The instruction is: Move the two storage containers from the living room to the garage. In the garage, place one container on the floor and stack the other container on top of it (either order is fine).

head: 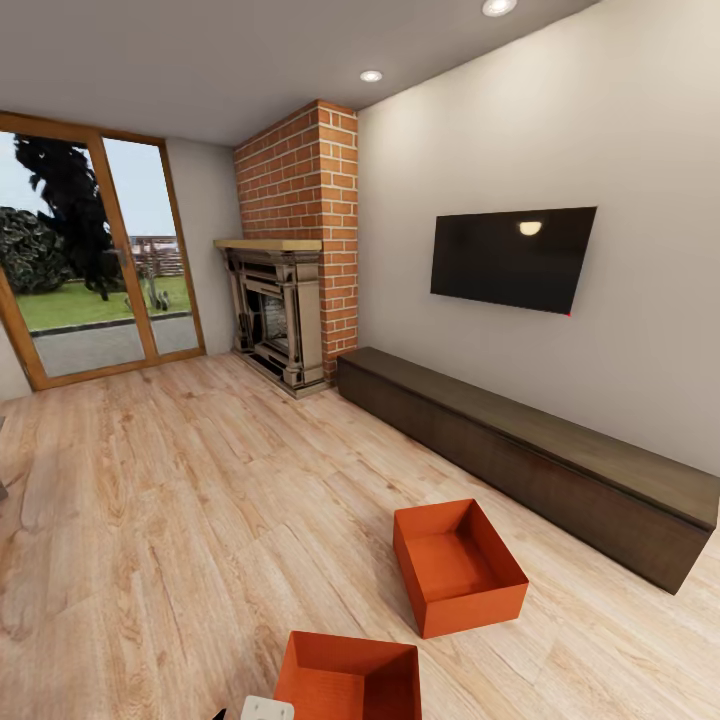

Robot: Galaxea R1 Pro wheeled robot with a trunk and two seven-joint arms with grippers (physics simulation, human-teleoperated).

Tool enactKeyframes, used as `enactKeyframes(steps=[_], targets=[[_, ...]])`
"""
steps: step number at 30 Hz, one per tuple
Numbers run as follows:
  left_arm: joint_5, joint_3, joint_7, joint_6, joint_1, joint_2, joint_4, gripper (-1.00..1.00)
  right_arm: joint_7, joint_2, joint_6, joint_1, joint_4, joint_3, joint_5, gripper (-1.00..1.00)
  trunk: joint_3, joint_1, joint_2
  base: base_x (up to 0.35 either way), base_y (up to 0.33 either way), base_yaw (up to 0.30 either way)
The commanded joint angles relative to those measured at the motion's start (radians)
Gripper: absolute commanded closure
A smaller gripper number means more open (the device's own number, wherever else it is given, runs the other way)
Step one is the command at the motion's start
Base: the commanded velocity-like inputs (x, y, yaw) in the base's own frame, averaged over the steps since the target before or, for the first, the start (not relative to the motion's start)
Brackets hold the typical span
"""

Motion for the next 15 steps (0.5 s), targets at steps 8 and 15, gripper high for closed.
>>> enactKeyframes(steps=[8,15], targets=[[-0.007,-0.003,0.007,-0.001,-0.001,0.0,0.001,-1.0,-0.015,0.0,0.006,-0.023,0.0,-0.022,-0.09,-1.0,-0.001,0.0,-0.001,0.0,0.0,0.0],[-0.007,-0.002,0.007,-0.001,-0.001,0.0,0.001,-1.0,-0.086,-0.001,0.009,-0.028,0.007,-0.033,-0.133,-1.0,-0.001,0.0,-0.001,0.0,0.0,0.0]])
